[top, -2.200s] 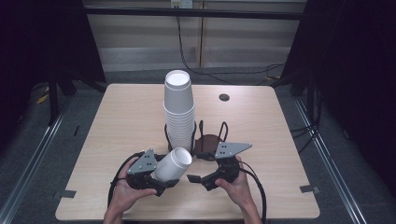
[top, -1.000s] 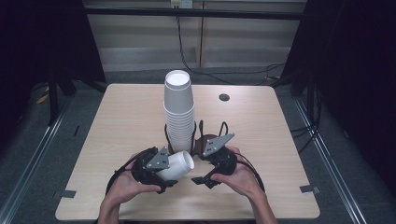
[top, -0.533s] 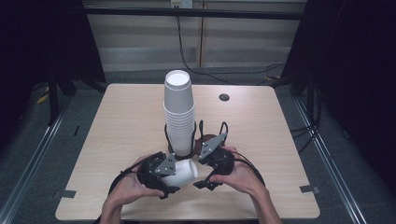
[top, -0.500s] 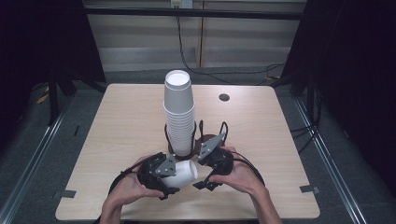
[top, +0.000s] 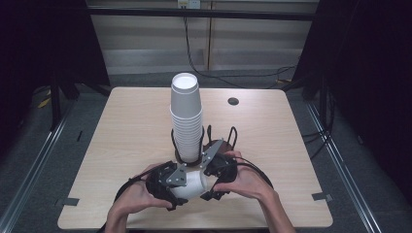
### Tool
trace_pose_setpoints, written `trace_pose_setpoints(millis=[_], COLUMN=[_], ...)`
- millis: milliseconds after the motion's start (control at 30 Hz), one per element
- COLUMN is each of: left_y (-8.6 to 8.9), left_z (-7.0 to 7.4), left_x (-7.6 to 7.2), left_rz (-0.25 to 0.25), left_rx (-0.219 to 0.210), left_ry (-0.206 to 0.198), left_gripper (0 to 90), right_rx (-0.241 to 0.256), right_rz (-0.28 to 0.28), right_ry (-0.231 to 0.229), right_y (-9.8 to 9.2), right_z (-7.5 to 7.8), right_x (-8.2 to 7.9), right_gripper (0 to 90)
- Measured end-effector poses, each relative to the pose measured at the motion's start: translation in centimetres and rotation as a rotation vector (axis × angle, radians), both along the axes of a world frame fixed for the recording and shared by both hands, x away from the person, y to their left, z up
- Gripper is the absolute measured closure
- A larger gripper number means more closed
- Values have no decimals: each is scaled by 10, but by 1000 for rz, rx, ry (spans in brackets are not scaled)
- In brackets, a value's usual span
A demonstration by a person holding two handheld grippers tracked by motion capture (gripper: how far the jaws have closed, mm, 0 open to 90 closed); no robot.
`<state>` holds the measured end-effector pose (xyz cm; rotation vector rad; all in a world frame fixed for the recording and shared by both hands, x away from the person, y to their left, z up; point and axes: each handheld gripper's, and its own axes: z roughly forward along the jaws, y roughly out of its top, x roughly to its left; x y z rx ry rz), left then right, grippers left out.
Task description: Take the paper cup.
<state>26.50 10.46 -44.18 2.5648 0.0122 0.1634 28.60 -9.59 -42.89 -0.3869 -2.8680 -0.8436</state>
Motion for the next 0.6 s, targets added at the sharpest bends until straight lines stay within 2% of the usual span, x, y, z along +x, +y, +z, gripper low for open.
trace_pose_setpoints(millis=[200,267,600], left_y=[-5,-5,-6], left_z=[-1,-1,-1], left_x=[-2,-2,-5], left_rz=[-23,-24,-24], left_rx=[20,13,-6], left_ry=[0,11,38], left_gripper=[166,166,167], right_rx=[6,19,35], right_rz=[15,41,58], right_ry=[15,16,58], right_y=[2,4,9], right_z=[0,-1,-4], right_x=[0,0,2], right_gripper=[156,164,181])
